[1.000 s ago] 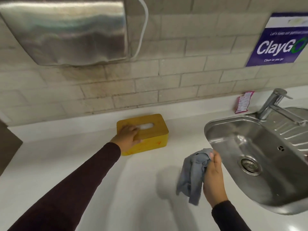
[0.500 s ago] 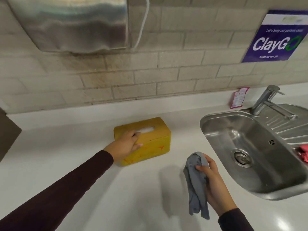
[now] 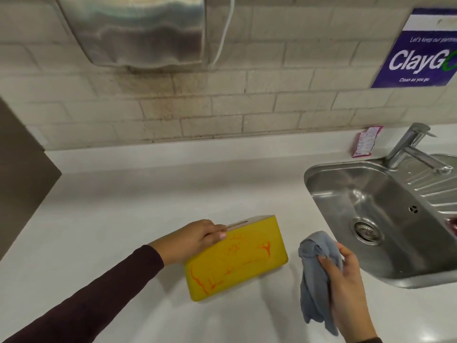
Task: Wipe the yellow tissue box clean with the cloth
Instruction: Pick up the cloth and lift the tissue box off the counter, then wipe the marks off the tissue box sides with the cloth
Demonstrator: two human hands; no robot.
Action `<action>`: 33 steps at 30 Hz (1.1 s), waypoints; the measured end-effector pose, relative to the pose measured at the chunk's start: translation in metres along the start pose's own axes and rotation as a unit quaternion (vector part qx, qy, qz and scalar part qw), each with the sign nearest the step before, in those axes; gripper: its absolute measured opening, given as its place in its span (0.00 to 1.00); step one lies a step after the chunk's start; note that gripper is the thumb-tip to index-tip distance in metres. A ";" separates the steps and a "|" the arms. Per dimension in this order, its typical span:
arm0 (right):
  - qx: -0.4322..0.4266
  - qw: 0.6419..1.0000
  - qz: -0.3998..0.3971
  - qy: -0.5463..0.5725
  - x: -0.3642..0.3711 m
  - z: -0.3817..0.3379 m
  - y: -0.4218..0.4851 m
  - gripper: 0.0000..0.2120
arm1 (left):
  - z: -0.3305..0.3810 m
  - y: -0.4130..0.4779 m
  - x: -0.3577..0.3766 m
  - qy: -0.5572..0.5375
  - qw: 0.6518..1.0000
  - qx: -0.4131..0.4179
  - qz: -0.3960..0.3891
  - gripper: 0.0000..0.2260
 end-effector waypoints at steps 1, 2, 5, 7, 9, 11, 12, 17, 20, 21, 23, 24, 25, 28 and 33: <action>-0.003 1.000 -0.003 0.006 0.002 0.001 -0.003 0.08 | 0.001 -0.001 0.002 -0.020 1.000 0.000 -0.001 0.18; -0.005 1.000 -0.007 0.010 0.006 0.002 -0.006 0.06 | 0.003 -0.001 0.003 -0.036 0.999 0.000 -0.003 0.18; -0.032 0.999 -0.030 0.011 0.025 -0.002 -0.007 0.10 | 0.004 0.001 -0.001 -0.058 0.998 -0.007 -0.006 0.17; -0.075 0.996 -0.033 -0.021 0.044 -0.010 -0.005 0.09 | 0.003 0.003 -0.006 -0.065 0.998 -0.013 -0.005 0.18; -0.115 0.991 -0.025 -0.057 0.060 -0.014 -0.002 0.09 | -0.001 0.006 -0.010 -0.070 0.997 -0.025 0.003 0.17; -0.156 0.984 -0.018 -0.083 0.073 -0.016 0.000 0.11 | -0.002 0.007 -0.013 -0.076 0.996 -0.034 0.016 0.13; -0.180 0.978 -0.020 -0.104 0.081 -0.017 -0.001 0.11 | -0.002 0.007 -0.014 -0.077 0.996 -0.035 0.021 0.13; -0.255 0.937 -0.007 -0.240 0.103 -0.013 -0.007 0.12 | -0.005 0.006 -0.010 -0.093 0.995 -0.030 0.024 0.17; -0.259 0.927 -0.012 -0.271 0.108 -0.011 -0.006 0.08 | -0.004 0.005 -0.012 -0.104 0.994 -0.033 0.028 0.14; -0.261 0.917 -0.011 -0.300 0.109 -0.010 -0.006 0.06 | -0.003 0.005 -0.013 -0.109 0.993 -0.034 0.030 0.13; -0.304 0.877 -0.006 -0.372 0.109 -0.014 -0.011 0.09 | -0.002 0.005 -0.014 -0.120 0.992 -0.033 0.030 0.13; -0.334 0.851 -0.005 -0.406 0.107 -0.014 -0.015 0.15 | -0.002 0.005 -0.014 -0.126 0.991 -0.032 0.030 0.13; -0.365 0.819 -0.003 -0.442 0.105 -0.012 -0.019 0.21 | -0.002 0.004 -0.013 -0.132 0.990 -0.031 0.029 0.13; -0.336 0.826 0.021 -0.452 0.098 -0.013 -0.014 0.25 | 0.001 0.005 -0.011 -0.135 0.990 -0.029 0.033 0.12; -0.299 0.873 0.045 -0.382 0.118 -0.038 0.000 0.21 | 0.004 0.007 -0.008 -0.146 0.988 -0.026 0.036 0.12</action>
Point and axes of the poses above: each hand's wrist, its own y-axis towards the middle knuckle, its own x-axis out of the palm, z = x × y, the point moved 8 cm from there along y, towards the middle knuckle, and after that the axes turned 13 degrees about x, right-handed, at the moved point
